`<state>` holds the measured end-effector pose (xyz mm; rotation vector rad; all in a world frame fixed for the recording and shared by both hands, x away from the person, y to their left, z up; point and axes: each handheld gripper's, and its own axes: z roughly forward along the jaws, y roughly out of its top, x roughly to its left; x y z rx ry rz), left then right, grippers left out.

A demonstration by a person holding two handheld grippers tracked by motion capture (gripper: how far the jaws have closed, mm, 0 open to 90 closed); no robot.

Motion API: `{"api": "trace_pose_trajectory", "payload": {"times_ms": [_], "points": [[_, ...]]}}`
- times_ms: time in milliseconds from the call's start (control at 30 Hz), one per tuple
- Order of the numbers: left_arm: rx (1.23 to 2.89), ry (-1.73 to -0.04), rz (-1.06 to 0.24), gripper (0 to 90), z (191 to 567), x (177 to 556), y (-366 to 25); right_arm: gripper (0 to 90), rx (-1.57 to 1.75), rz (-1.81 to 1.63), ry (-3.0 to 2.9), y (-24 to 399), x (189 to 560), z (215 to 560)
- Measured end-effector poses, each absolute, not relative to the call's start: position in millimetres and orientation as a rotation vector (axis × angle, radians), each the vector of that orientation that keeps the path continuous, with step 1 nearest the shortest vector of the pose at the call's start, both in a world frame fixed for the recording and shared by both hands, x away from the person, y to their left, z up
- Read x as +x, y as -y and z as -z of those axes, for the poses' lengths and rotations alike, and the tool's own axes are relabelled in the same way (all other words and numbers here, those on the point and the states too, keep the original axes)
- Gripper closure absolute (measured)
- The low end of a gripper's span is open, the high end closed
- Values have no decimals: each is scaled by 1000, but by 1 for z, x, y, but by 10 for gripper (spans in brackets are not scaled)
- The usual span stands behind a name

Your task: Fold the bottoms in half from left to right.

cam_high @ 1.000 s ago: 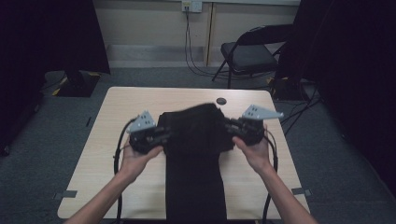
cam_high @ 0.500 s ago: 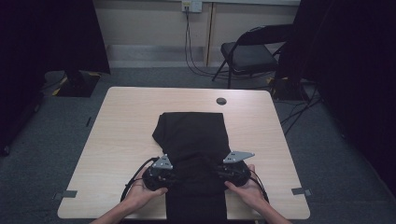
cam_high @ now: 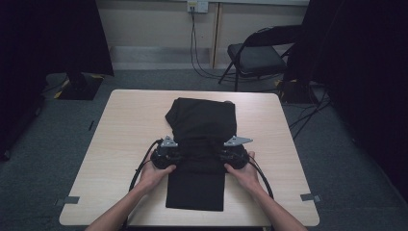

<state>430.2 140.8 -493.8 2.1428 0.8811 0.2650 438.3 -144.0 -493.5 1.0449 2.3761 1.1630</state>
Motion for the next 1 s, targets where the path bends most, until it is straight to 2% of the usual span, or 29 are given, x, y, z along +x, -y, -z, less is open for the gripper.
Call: {"api": "trace_pose_trajectory", "payload": {"times_ms": [67, 133, 200, 233, 333, 467, 500, 633, 667, 800, 1000], "points": [[2163, -870, -229, 779, 491, 425, -141, 745, 1028, -1162, -2390, 145, 440, 492], [2170, -843, -184, 760, 486, 420, -144, 628, 1045, -1173, -2424, 148, 437, 490], [2116, -866, -126, 682, 480, 417, -151, 526, 1035, -1174, -2452, 152, 429, 485], [2107, -867, -143, 633, 476, 416, -155, 480, 1038, -1186, -2457, 155, 424, 483], [2030, -890, -166, 583, 467, 416, -170, 427, 1042, -1258, -2426, 165, 413, 471], [1980, -942, -187, 567, 466, 421, -179, 476, 1047, -1306, -2351, 177, 412, 456], [1938, -967, -191, 568, 468, 426, -180, 560, 1091, -1318, -2295, 185, 422, 449], [1891, -982, -182, 571, 465, 437, -181, 604, 1148, -1279, -2238, 190, 439, 447], [1860, -1015, -223, 579, 463, 440, -184, 604, 1176, -1242, -2239, 187, 452, 452], [1961, -1076, -296, 584, 471, 452, -183, 588, 1147, -1155, -2287, 175, 463, 467], [2050, -1059, -301, 544, 489, 457, -161, 529, 1156, -1106, -2312, 166, 470, 485]]}}
